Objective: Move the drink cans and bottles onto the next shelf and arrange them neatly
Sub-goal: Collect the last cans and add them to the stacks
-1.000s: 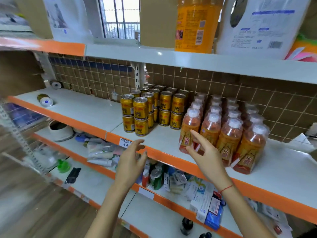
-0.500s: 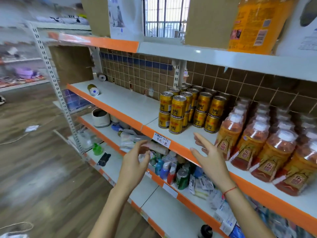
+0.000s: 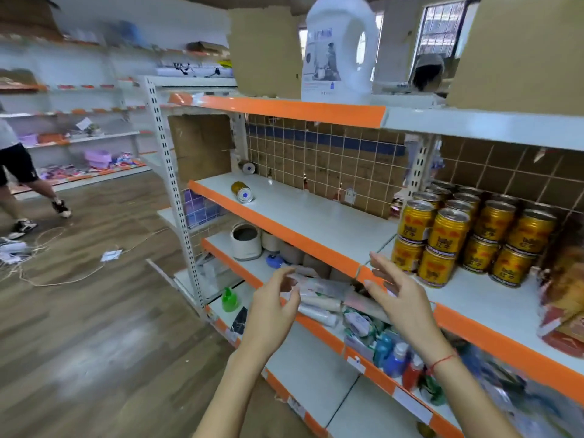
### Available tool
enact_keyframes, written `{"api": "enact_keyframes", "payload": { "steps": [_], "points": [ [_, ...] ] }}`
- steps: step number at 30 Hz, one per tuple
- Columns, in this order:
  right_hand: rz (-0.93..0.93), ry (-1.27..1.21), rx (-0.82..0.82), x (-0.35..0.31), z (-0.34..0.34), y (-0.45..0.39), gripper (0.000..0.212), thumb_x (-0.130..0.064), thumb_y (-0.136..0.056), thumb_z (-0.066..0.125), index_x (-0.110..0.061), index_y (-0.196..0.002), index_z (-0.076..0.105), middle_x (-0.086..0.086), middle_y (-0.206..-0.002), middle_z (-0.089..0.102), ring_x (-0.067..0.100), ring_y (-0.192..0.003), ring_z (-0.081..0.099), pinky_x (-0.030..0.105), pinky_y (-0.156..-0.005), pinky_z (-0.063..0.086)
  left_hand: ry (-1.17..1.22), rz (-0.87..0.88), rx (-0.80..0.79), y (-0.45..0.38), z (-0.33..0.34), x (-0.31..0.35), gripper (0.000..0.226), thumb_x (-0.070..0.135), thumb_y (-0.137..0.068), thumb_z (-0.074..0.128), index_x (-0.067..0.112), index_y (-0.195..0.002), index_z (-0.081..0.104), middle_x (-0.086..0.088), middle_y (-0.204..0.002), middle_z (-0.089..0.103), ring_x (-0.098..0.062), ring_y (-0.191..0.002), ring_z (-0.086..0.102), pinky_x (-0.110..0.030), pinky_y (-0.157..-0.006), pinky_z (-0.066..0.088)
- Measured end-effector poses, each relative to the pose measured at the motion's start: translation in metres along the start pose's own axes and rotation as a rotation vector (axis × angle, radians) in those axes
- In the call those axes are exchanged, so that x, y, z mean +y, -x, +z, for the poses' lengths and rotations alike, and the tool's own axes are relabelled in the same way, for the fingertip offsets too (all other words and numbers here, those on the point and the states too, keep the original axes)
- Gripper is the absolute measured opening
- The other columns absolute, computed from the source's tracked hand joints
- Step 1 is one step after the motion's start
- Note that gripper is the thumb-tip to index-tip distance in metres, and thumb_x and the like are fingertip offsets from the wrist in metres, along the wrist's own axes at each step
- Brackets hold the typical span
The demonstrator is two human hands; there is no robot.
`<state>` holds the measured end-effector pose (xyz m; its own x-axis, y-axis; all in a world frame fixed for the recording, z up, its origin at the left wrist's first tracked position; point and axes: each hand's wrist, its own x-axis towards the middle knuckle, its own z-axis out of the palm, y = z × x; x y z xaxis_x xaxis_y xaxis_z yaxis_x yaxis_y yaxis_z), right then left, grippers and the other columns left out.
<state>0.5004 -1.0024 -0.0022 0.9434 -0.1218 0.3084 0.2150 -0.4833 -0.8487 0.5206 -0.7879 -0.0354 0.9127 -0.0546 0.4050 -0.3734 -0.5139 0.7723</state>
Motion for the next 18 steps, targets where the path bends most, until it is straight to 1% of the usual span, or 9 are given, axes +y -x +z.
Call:
{"api": "enact_keyframes", "payload": {
  "steps": [1,2,5,7,10,12,14,15,18],
  "points": [
    [0.002,-0.007,-0.009,-0.004,0.013,-0.003,0.050,-0.011,-0.090,0.061,-0.024,-0.136,0.047,-0.006,-0.130,0.053,0.007,-0.120,0.050,-0.001,-0.083,0.038,0.000,-0.008,0.000,-0.004,-0.010,-0.010,0.031,0.019,-0.096,0.053,0.023,-0.126,0.053,0.006,-0.111,0.064,-0.003,-0.102,0.058,-0.005,-0.082,0.040],
    [0.003,-0.010,-0.017,-0.007,0.025,-0.008,0.050,-0.011,-0.090,0.061,-0.023,-0.136,0.047,-0.006,-0.131,0.053,0.006,-0.120,0.050,0.001,-0.085,0.037,0.000,-0.016,-0.002,-0.007,-0.019,-0.018,0.032,0.019,-0.096,0.053,0.022,-0.128,0.053,0.006,-0.111,0.063,-0.003,-0.096,0.058,-0.005,-0.080,0.040],
    [-0.005,0.018,-0.029,-0.013,0.054,-0.022,0.050,-0.012,-0.090,0.062,-0.021,-0.136,0.048,-0.004,-0.135,0.053,0.009,-0.122,0.050,0.020,-0.099,0.039,0.018,-0.039,0.008,-0.019,-0.038,-0.042,0.030,0.020,-0.096,0.052,0.022,-0.126,0.053,0.006,-0.106,0.063,-0.005,-0.068,0.052,-0.018,-0.067,0.044],
    [-0.009,0.023,-0.038,-0.015,0.068,-0.033,0.049,-0.012,-0.089,0.062,-0.021,-0.136,0.049,-0.003,-0.136,0.053,0.012,-0.126,0.048,0.027,-0.104,0.038,0.034,-0.044,0.022,-0.027,-0.045,-0.057,0.028,0.019,-0.096,0.052,0.025,-0.123,0.053,0.006,-0.103,0.064,-0.005,-0.064,0.052,-0.023,-0.064,0.044],
    [-0.009,0.035,-0.053,-0.014,0.088,-0.053,0.048,-0.014,-0.090,0.061,-0.021,-0.136,0.048,-0.005,-0.135,0.053,0.009,-0.125,0.048,0.022,-0.101,0.037,0.057,-0.070,0.031,-0.042,-0.052,-0.076,0.028,0.016,-0.095,0.053,0.032,-0.118,0.051,0.008,-0.100,0.063,-0.005,-0.068,0.056,-0.025,-0.065,0.047],
    [-0.004,0.029,-0.069,-0.012,0.100,-0.068,0.049,-0.014,-0.090,0.061,-0.020,-0.137,0.048,-0.007,-0.134,0.053,0.006,-0.122,0.049,0.015,-0.096,0.036,0.043,-0.084,0.036,-0.056,-0.054,-0.087,0.028,0.016,-0.095,0.054,0.030,-0.118,0.051,0.009,-0.101,0.063,-0.002,-0.080,0.059,-0.019,-0.072,0.048],
    [-0.003,0.028,-0.087,-0.010,0.113,-0.087,0.049,-0.015,-0.091,0.060,-0.021,-0.137,0.047,-0.009,-0.133,0.052,0.003,-0.120,0.048,0.006,-0.090,0.034,0.014,-0.090,0.047,-0.073,-0.058,-0.098,0.028,0.016,-0.094,0.055,0.026,-0.120,0.052,0.010,-0.102,0.063,0.003,-0.094,0.057,-0.011,-0.081,0.044],
    [-0.008,0.028,-0.093,-0.008,0.119,-0.098,0.048,-0.015,-0.091,0.060,-0.022,-0.137,0.047,-0.010,-0.132,0.052,0.002,-0.120,0.048,0.004,-0.087,0.034,0.008,-0.097,0.055,-0.082,-0.058,-0.104,0.029,0.017,-0.094,0.055,0.024,-0.122,0.053,0.010,-0.102,0.063,0.002,-0.097,0.057,-0.013,-0.083,0.044],
    [-0.028,0.001,-0.090,-0.007,0.132,-0.130,0.047,-0.016,-0.091,0.059,-0.024,-0.136,0.048,-0.010,-0.131,0.053,0.004,-0.120,0.049,0.013,-0.091,0.037,-0.002,-0.128,0.080,-0.109,-0.062,-0.116,0.030,0.016,-0.094,0.055,0.023,-0.123,0.054,0.009,-0.103,0.064,-0.001,-0.099,0.058,-0.022,-0.088,0.047]
  ]
}}
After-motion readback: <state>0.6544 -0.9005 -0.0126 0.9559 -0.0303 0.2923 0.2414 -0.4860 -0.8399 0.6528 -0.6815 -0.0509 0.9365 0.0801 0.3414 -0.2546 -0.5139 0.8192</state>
